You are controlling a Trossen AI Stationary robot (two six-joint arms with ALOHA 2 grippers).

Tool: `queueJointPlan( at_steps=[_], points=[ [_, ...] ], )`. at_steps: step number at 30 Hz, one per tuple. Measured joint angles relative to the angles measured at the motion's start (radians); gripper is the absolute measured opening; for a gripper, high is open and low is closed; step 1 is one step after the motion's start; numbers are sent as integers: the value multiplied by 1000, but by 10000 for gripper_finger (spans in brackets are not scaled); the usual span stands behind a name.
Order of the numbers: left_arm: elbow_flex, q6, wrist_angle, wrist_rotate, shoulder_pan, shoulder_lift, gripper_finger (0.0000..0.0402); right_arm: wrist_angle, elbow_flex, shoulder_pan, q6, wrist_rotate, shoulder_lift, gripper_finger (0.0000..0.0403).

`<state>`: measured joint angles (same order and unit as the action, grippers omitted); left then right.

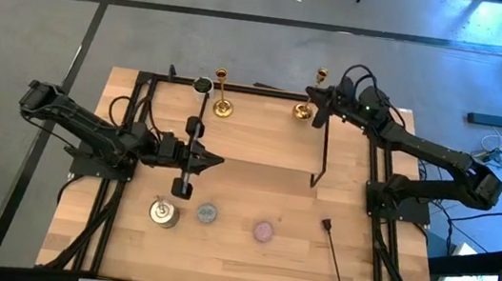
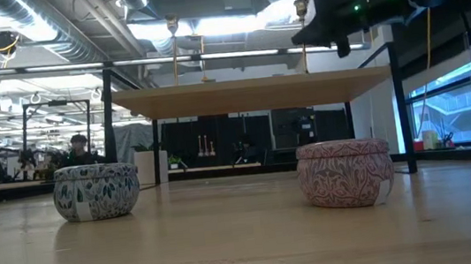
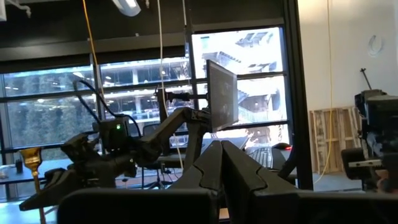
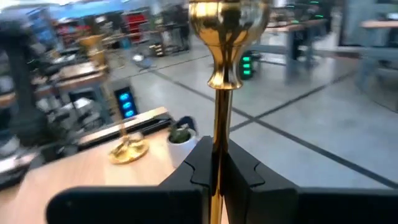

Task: Pick & Place candle stick holders
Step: Put the gold candle holder on the shelf

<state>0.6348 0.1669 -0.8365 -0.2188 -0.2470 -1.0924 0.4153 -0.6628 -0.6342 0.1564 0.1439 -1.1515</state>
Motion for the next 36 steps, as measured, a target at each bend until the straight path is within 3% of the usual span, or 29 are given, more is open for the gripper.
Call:
queueJointPlan(
  at_steps=[4, 9, 17, 22, 36],
  points=[
    [0, 1, -4, 0, 0, 0, 2, -63, 0, 7, 9, -83, -1, 15],
    [0, 4, -6, 1, 0, 0, 1, -76, 0, 13, -5, -27, 0, 15],
    [4, 11, -5, 37, 0, 0, 1, -77, 0, 70, -83, -21, 0, 15],
    [4, 5, -5, 37, 0, 0, 2, -80, 0, 99, -112, -92, 0, 15],
    [6, 14, -13, 37, -22, 0, 1, -173, 0, 155, -104, -168, 51, 15]
  ],
)
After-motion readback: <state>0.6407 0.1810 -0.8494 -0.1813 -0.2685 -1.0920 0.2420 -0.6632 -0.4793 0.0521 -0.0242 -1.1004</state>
